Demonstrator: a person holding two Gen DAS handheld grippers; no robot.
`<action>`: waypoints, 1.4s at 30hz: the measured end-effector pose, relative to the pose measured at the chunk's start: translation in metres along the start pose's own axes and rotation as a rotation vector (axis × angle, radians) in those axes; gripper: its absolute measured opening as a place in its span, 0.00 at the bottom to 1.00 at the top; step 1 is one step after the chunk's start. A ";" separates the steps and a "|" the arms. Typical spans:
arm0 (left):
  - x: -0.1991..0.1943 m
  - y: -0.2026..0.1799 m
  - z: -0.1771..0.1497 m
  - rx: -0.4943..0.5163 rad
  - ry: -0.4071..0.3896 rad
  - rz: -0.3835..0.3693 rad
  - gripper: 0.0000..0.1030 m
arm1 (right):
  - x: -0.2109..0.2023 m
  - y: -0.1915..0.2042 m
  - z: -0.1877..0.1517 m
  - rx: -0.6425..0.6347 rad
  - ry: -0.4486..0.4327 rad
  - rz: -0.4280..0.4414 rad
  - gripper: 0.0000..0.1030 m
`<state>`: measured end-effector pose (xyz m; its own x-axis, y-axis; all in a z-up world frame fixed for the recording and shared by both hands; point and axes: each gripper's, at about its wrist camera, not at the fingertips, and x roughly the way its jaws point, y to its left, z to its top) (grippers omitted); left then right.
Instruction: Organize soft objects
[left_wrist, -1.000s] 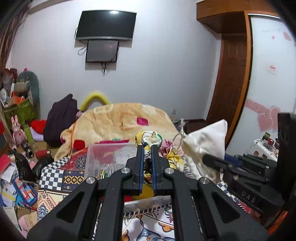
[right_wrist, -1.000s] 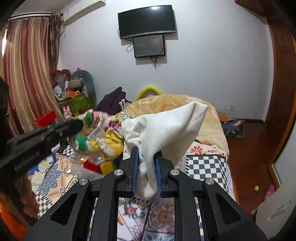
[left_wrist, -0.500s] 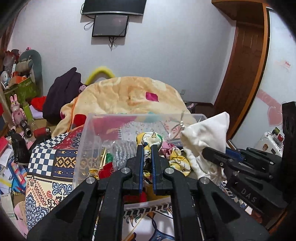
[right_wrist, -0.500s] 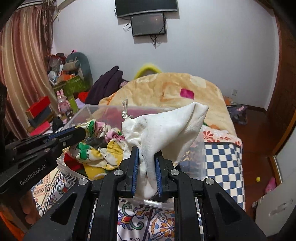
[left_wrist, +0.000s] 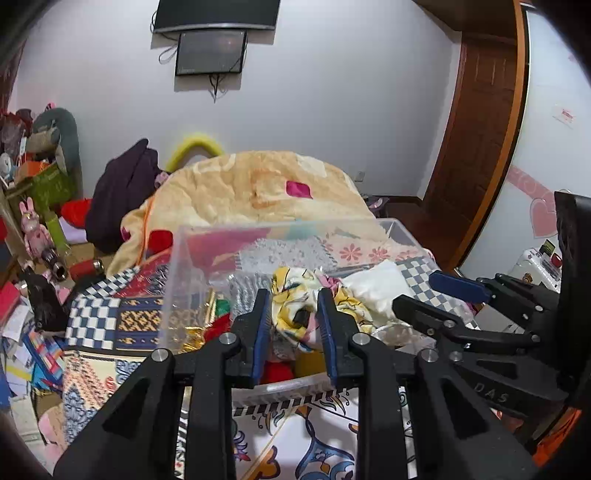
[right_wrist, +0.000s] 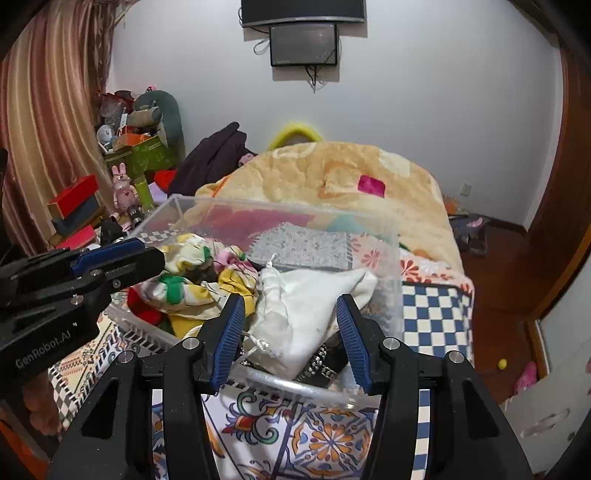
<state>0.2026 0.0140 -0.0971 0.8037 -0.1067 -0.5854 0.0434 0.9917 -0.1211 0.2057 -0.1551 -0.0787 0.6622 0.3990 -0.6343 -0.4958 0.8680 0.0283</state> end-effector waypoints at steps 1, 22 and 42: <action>-0.007 0.000 0.002 0.003 -0.013 -0.005 0.24 | -0.003 -0.001 0.000 -0.002 -0.006 0.000 0.47; -0.175 -0.034 0.015 0.085 -0.364 -0.017 0.56 | -0.152 0.021 0.015 -0.037 -0.408 0.000 0.76; -0.209 -0.032 0.006 0.050 -0.434 -0.010 0.95 | -0.169 0.031 -0.003 -0.026 -0.510 -0.003 1.00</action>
<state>0.0368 0.0047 0.0339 0.9776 -0.0862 -0.1918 0.0720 0.9942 -0.0800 0.0766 -0.1963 0.0274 0.8504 0.4957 -0.1763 -0.5030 0.8643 0.0038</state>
